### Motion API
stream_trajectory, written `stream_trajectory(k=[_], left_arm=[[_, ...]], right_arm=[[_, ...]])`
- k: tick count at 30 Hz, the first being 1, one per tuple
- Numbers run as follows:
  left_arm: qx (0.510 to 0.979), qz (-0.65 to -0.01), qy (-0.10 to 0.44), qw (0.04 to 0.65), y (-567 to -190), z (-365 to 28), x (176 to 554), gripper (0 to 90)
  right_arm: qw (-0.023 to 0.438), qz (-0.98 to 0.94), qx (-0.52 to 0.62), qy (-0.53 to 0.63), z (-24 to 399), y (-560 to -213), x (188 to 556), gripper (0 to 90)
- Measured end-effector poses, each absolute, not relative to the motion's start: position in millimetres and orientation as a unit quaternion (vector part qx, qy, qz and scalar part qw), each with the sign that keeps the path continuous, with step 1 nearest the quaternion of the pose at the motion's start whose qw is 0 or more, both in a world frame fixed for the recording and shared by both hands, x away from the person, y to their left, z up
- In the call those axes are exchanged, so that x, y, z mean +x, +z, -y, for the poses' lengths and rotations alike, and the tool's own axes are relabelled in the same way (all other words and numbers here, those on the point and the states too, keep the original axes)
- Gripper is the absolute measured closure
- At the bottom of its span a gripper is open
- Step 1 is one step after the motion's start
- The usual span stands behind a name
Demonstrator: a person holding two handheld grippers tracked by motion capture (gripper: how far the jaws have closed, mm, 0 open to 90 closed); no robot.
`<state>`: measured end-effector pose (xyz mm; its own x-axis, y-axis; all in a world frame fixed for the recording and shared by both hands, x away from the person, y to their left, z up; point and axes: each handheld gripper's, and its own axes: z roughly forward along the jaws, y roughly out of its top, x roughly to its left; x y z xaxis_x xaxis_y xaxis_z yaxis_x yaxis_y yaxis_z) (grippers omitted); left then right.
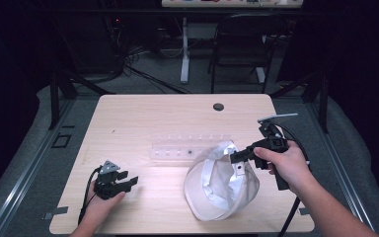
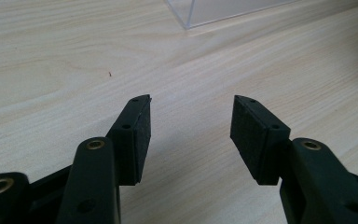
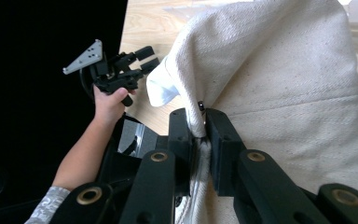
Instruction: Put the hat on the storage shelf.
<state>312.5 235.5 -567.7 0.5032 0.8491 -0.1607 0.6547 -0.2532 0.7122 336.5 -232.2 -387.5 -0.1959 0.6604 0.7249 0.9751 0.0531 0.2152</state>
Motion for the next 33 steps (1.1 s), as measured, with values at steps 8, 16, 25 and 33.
stream_trajectory(k=[8, 16, 25, 33], left_arm=[[0.784, -0.477, 0.126, 0.377, -568, -232, 312, 48.4], [0.782, -0.478, 0.122, 0.381, -568, -231, 311, 47.8], [0.783, -0.471, 0.12, 0.389, -567, -228, 310, 47.7], [0.785, -0.46, 0.119, 0.398, -564, -221, 306, 47.6]], right_arm=[[0.217, 0.689, -0.589, -0.361, 234, -378, 335, 81.3], [0.208, 0.684, -0.59, -0.375, 238, -367, 336, 81.3], [0.201, 0.678, -0.585, -0.397, 243, -355, 339, 81.4], [0.2, 0.668, -0.581, -0.42, 240, -345, 344, 81.4]])
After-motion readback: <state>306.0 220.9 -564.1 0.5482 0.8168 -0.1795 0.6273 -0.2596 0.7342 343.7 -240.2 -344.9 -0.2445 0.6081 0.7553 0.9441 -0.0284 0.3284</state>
